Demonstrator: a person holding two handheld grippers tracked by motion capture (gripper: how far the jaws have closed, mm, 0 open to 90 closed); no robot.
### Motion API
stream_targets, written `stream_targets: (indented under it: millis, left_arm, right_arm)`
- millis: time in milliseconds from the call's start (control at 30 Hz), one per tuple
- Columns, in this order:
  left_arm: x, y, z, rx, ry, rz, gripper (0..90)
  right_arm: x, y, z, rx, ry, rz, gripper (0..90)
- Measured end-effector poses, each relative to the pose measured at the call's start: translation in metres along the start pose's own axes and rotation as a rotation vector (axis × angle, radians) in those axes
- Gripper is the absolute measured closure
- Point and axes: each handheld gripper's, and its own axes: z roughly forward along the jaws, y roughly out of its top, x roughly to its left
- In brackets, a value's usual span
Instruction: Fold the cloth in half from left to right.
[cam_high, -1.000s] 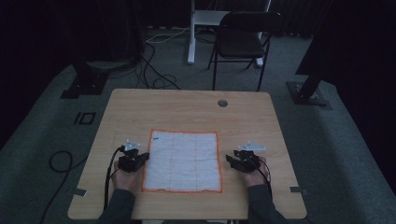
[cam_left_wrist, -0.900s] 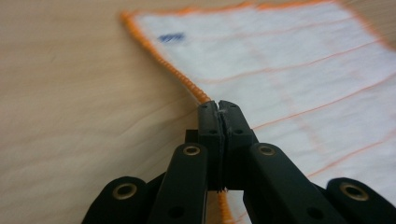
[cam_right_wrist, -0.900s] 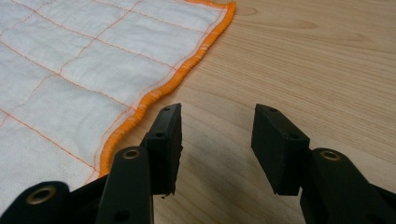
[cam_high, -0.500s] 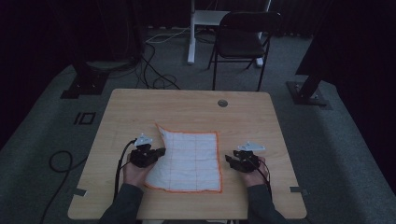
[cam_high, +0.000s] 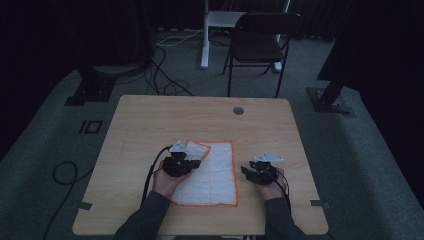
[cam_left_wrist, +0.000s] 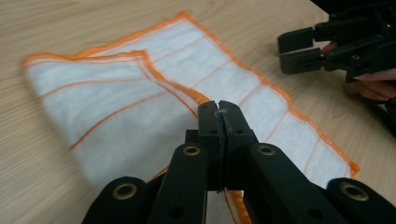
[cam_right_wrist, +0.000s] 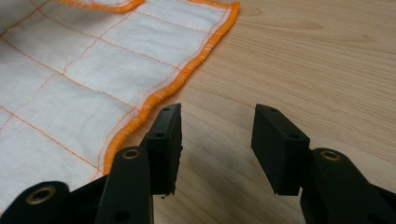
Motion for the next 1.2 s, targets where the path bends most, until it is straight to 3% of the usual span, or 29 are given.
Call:
stream_targets:
  millis: [633,933,1000,1067,1200]
  left_arm:
    - [-0.029,0.025,0.046,0.021,-0.068,0.017,89.5]
    - [-0.048,0.037,0.061,-0.018,-0.107,0.036,89.2]
    - [-0.048,0.037,0.065,-0.021,-0.110,0.035,86.1]
    - [-0.047,0.036,0.068,-0.011,-0.111,0.026,76.0]
    - [-0.045,0.031,0.061,-0.006,-0.087,0.053,72.5]
  right_arm:
    - [0.001,0.000,0.001,0.001,0.007,0.001,52.8]
    - [0.002,0.000,0.002,0.002,0.009,0.001,52.8]
    - [0.002,0.000,0.002,0.002,0.009,0.000,52.7]
    - [0.002,0.000,0.002,0.001,0.009,0.000,52.7]
    - [0.001,0.000,0.001,-0.004,0.009,0.002,52.7]
